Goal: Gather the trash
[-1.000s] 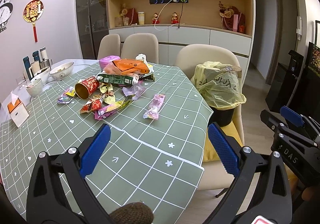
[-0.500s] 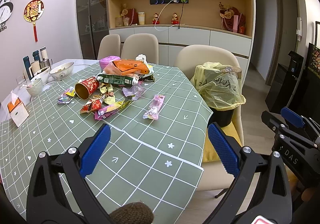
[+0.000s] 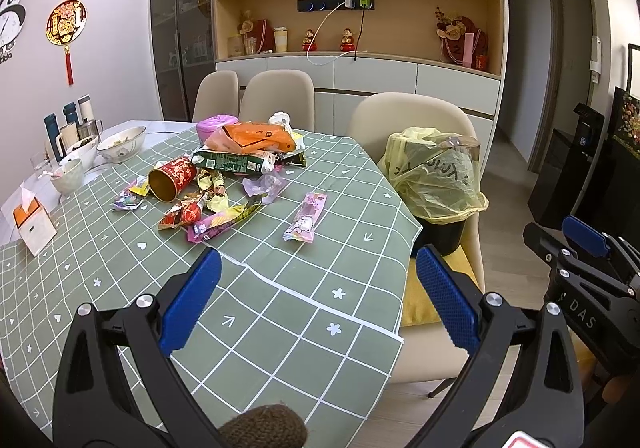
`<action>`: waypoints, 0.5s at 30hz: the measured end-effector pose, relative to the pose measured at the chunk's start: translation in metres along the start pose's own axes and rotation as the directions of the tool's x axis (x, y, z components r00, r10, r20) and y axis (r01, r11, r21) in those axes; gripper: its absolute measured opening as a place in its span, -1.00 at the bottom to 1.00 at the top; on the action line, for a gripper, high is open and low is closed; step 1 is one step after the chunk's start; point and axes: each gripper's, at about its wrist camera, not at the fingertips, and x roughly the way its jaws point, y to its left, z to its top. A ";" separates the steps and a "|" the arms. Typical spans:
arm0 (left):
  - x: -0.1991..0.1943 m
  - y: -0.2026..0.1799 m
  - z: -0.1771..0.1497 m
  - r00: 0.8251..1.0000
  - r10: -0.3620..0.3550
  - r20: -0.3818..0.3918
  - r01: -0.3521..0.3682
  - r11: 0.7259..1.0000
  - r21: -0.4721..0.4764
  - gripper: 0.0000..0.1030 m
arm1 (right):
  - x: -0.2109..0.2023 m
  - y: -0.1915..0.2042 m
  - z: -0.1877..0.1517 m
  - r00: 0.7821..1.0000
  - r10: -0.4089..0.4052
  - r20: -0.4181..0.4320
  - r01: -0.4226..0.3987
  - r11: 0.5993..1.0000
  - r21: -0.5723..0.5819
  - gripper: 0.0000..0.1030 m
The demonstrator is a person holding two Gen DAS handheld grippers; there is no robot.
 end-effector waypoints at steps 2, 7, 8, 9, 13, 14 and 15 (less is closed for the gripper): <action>0.000 0.000 0.001 1.000 -0.001 0.000 0.001 1.000 -0.002 0.81 | 0.000 0.000 0.000 1.000 -0.002 0.000 0.002 1.000 0.000 0.11; -0.001 0.001 0.001 1.000 -0.002 0.003 0.002 1.000 -0.003 0.81 | 0.000 0.000 0.000 1.000 -0.001 0.000 0.001 1.000 0.000 0.11; -0.001 0.001 0.002 1.000 -0.003 0.003 0.003 1.000 -0.005 0.81 | 0.000 0.000 0.000 1.000 -0.001 -0.001 0.001 1.000 -0.001 0.11; -0.001 0.000 0.002 1.000 -0.003 0.003 0.003 1.000 -0.006 0.81 | 0.000 0.000 0.000 1.000 -0.001 0.000 0.001 1.000 -0.001 0.11; -0.002 0.000 0.002 1.000 -0.005 0.002 0.005 1.000 -0.008 0.81 | 0.000 0.000 0.000 1.000 -0.003 -0.001 0.003 1.000 -0.002 0.11; -0.001 0.000 0.002 1.000 -0.003 0.002 0.003 1.000 -0.006 0.81 | 0.000 0.000 0.000 1.000 -0.004 -0.001 0.004 1.000 -0.002 0.11; -0.001 0.001 0.002 1.000 -0.003 0.002 0.003 1.000 -0.006 0.81 | 0.000 0.001 0.000 1.000 -0.003 -0.002 0.003 1.000 -0.001 0.11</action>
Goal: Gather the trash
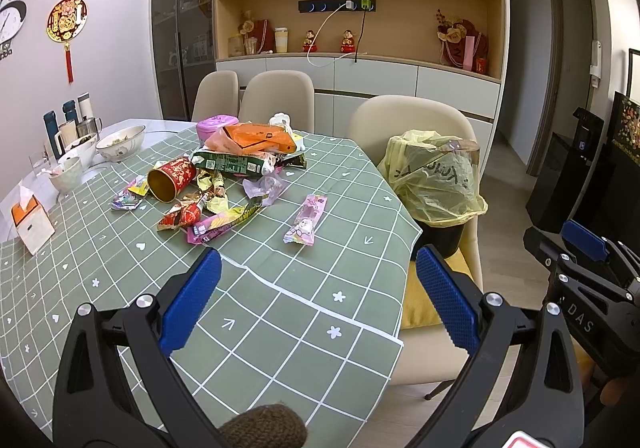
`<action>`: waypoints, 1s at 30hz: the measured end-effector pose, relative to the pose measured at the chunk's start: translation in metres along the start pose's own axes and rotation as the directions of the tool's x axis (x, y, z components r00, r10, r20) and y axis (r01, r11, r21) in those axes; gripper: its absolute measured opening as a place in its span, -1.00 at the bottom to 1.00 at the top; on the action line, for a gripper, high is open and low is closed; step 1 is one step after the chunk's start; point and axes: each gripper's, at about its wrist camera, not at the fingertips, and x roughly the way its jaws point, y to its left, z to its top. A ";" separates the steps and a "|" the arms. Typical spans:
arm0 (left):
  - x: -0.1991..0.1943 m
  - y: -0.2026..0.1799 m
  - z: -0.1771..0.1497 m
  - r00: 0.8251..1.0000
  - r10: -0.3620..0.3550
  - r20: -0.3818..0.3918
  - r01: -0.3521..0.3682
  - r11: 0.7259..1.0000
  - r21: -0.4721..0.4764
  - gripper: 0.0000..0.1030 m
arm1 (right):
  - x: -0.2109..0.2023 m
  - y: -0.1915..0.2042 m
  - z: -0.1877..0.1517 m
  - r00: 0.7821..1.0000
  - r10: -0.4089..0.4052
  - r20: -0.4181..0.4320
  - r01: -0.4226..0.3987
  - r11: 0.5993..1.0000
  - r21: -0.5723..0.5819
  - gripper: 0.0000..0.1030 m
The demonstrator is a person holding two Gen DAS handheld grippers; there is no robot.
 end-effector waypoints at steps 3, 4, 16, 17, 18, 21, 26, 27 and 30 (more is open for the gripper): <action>0.001 0.001 0.001 1.000 -0.002 -0.001 0.002 1.000 -0.005 0.81 | 0.000 0.000 0.000 1.000 -0.003 -0.001 0.003 1.000 -0.002 0.11; 0.001 0.001 0.001 1.000 -0.003 -0.003 0.003 1.000 -0.007 0.81 | 0.000 -0.001 0.000 1.000 -0.006 -0.002 0.006 1.000 -0.002 0.11; 0.040 0.057 0.028 0.999 0.001 -0.045 -0.003 0.998 -0.055 0.81 | 0.033 0.005 0.020 0.999 -0.005 -0.038 0.004 1.000 -0.024 0.11; 0.048 0.065 0.031 0.999 0.003 -0.047 -0.005 0.998 -0.055 0.81 | 0.040 0.009 0.023 0.999 0.002 -0.044 -0.003 0.999 -0.033 0.11; 0.056 0.074 0.034 0.999 0.013 -0.051 -0.016 0.999 -0.051 0.81 | 0.046 0.013 0.025 0.999 0.006 -0.051 -0.008 0.999 -0.044 0.11; 0.080 0.103 0.041 0.997 0.051 -0.059 -0.053 0.998 -0.044 0.81 | 0.066 0.027 0.033 0.996 0.025 -0.085 -0.031 0.997 -0.065 0.11; 0.133 0.179 0.057 0.987 0.112 -0.111 -0.122 0.989 -0.084 0.82 | 0.099 0.053 0.044 0.992 0.039 -0.124 -0.053 0.993 -0.107 0.11; 0.142 0.197 0.060 0.984 0.132 -0.119 -0.143 0.986 -0.087 0.82 | 0.107 0.059 0.046 0.991 0.035 -0.132 -0.051 0.991 -0.120 0.11; 0.171 0.249 0.065 0.974 0.169 -0.153 -0.187 0.976 -0.108 0.82 | 0.129 0.072 0.050 0.984 0.051 -0.171 -0.074 0.989 -0.126 0.11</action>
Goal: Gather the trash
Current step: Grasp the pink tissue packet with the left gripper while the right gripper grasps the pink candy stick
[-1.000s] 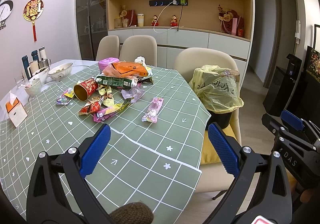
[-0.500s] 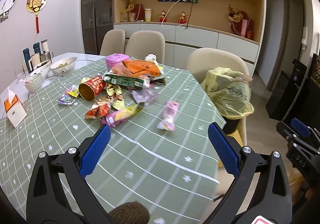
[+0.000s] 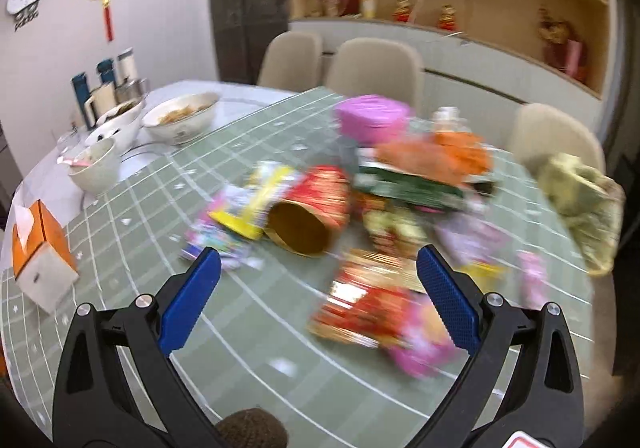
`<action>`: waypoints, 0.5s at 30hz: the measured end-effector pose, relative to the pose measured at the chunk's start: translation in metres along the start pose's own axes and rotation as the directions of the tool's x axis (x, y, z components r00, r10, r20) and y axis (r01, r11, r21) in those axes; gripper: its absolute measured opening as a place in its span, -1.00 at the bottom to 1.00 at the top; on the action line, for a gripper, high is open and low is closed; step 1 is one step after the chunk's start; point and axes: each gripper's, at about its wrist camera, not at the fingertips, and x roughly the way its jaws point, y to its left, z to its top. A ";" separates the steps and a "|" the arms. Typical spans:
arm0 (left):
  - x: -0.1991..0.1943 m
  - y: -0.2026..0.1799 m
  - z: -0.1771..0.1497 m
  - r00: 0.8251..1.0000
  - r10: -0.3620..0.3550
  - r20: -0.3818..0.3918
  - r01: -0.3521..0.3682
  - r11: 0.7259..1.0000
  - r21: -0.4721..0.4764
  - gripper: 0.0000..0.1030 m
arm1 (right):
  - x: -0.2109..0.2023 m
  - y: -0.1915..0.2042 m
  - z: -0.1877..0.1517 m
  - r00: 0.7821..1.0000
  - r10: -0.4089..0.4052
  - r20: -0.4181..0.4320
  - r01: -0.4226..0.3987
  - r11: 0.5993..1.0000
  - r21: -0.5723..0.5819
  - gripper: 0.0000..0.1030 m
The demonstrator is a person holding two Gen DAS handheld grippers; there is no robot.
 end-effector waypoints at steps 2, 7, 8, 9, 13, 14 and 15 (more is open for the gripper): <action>0.025 0.034 0.007 0.999 0.025 -0.025 -0.027 0.999 -0.046 0.82 | 0.009 0.005 0.002 1.000 0.020 0.009 -0.020 1.000 0.004 0.11; 0.083 0.104 0.012 0.990 0.046 -0.133 -0.068 0.983 -0.169 0.53 | 0.033 0.022 0.009 0.998 0.042 -0.052 -0.042 0.999 0.015 0.11; 0.094 0.111 0.013 0.986 0.030 -0.163 -0.060 0.981 -0.184 0.46 | 0.036 0.023 0.009 0.996 0.052 -0.073 -0.051 0.998 0.025 0.11; 0.102 0.117 0.013 0.983 0.014 -0.181 -0.050 0.980 -0.195 0.40 | 0.040 0.024 0.008 0.994 0.059 -0.096 -0.056 0.998 0.032 0.11; 0.126 0.126 0.010 0.966 -0.038 -0.256 -0.022 0.974 -0.228 0.36 | 0.049 0.032 0.009 0.992 -0.006 -0.122 0.008 1.000 0.012 0.11; 0.130 0.126 0.010 0.963 -0.044 -0.264 -0.018 0.974 -0.228 0.35 | 0.049 0.033 0.011 0.993 -0.013 -0.118 0.015 1.000 0.011 0.11; 0.129 0.122 0.010 0.965 -0.043 -0.261 -0.015 0.976 -0.216 0.20 | 0.050 0.034 0.013 0.993 -0.017 -0.117 0.018 1.000 0.012 0.11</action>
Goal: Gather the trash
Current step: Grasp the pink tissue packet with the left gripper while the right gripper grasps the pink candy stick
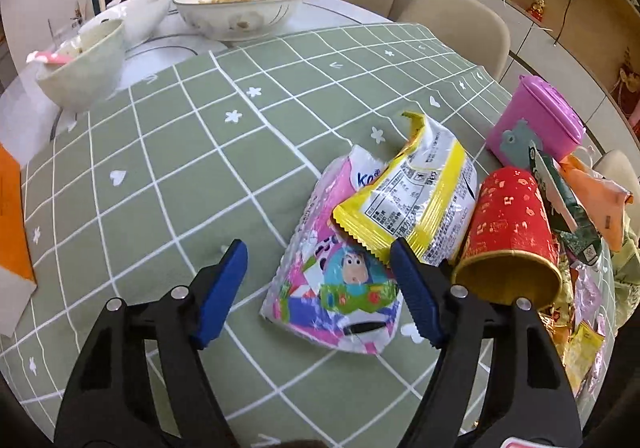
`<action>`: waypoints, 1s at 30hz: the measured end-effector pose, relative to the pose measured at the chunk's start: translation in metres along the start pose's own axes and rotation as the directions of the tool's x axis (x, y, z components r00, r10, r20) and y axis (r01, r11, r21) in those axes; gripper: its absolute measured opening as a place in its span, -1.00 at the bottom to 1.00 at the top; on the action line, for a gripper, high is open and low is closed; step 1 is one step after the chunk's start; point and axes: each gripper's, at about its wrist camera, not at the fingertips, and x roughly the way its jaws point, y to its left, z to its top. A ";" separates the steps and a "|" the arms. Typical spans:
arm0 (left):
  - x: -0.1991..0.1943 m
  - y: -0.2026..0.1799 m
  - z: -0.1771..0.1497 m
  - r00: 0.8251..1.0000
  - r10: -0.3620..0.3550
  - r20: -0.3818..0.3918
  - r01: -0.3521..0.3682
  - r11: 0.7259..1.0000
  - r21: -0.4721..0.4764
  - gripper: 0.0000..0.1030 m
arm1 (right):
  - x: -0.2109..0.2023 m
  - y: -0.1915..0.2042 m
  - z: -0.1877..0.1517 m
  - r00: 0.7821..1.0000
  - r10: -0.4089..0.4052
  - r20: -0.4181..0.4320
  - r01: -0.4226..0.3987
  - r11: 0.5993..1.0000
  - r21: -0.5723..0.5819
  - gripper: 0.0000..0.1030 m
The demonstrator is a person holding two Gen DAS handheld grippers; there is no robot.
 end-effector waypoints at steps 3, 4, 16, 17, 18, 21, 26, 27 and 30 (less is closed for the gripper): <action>0.001 -0.009 0.002 0.999 -0.038 -0.016 0.039 0.998 0.047 -0.63 | 0.006 0.004 0.007 1.000 -0.011 -0.007 0.011 1.000 0.012 0.11; -0.001 -0.011 0.002 0.998 -0.060 -0.022 0.061 0.997 0.051 -0.77 | 0.009 0.007 0.010 1.000 -0.008 -0.013 0.008 1.000 0.018 0.11; -0.074 -0.044 -0.041 0.951 -0.307 -0.027 0.308 0.947 0.086 -0.91 | 0.041 0.050 0.030 0.994 0.078 -0.071 -0.078 0.997 0.008 0.11; -0.080 -0.050 -0.046 0.950 -0.310 -0.032 0.311 0.945 0.099 -0.91 | 0.044 0.051 0.030 0.994 0.082 -0.076 -0.082 0.997 0.009 0.11; -0.083 -0.052 -0.050 0.951 -0.307 -0.033 0.309 0.945 0.108 -0.91 | 0.048 0.053 0.030 0.993 0.088 -0.083 -0.087 0.996 0.012 0.11; -0.088 -0.058 -0.060 0.952 -0.304 -0.044 0.307 0.946 0.108 -0.91 | 0.067 0.059 0.028 0.986 0.116 -0.120 -0.114 0.993 0.027 -0.02; -0.110 -0.068 -0.069 0.953 -0.300 -0.037 0.302 0.948 0.101 -0.92 | 0.090 0.063 0.027 0.965 0.168 -0.203 -0.171 0.985 0.003 -0.40; -0.114 -0.070 -0.069 0.954 -0.297 -0.031 0.299 0.948 0.105 -0.92 | 0.092 0.064 0.027 0.952 0.212 -0.222 -0.216 0.976 0.004 -0.48; -0.134 -0.084 -0.069 0.956 -0.295 0.004 0.292 0.949 0.116 -0.92 | 0.086 0.063 0.031 0.932 0.287 -0.221 -0.293 0.956 0.005 -0.72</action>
